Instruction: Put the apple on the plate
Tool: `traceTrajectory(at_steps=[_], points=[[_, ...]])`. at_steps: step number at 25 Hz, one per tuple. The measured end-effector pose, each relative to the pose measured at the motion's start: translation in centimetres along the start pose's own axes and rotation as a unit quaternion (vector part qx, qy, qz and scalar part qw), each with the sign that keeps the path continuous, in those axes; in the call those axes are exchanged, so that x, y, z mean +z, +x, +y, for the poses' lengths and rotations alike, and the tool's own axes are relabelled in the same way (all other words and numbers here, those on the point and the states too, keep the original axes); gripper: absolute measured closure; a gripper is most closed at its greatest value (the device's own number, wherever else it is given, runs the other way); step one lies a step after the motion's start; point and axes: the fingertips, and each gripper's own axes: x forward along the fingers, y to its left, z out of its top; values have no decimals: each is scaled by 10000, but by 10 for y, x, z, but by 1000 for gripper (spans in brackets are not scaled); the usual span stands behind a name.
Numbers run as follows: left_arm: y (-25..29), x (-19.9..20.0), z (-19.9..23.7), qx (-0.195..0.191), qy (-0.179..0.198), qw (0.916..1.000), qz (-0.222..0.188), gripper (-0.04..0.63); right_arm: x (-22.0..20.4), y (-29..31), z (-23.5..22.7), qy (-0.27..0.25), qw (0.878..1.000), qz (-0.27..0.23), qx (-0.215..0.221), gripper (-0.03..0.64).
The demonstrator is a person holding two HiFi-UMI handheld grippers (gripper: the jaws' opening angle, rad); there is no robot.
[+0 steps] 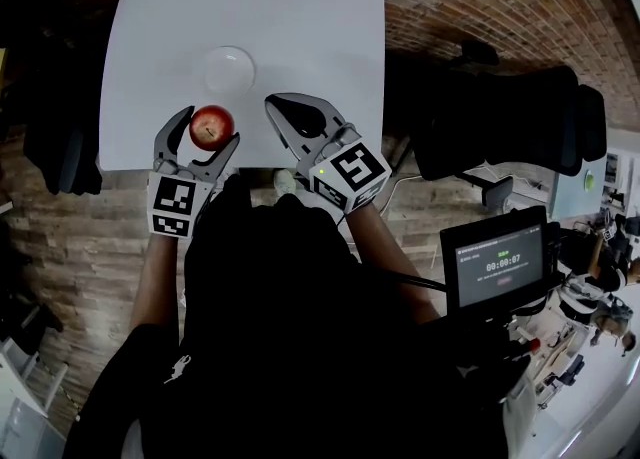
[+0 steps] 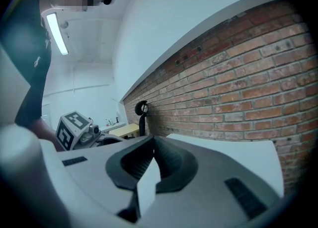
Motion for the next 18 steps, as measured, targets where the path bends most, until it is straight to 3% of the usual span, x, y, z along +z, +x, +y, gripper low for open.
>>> traceTrajectory(at_steps=[18], points=[[37,2,51,-684,186,9973,205,216,2,42,-14,215,9984,264,-453,613]])
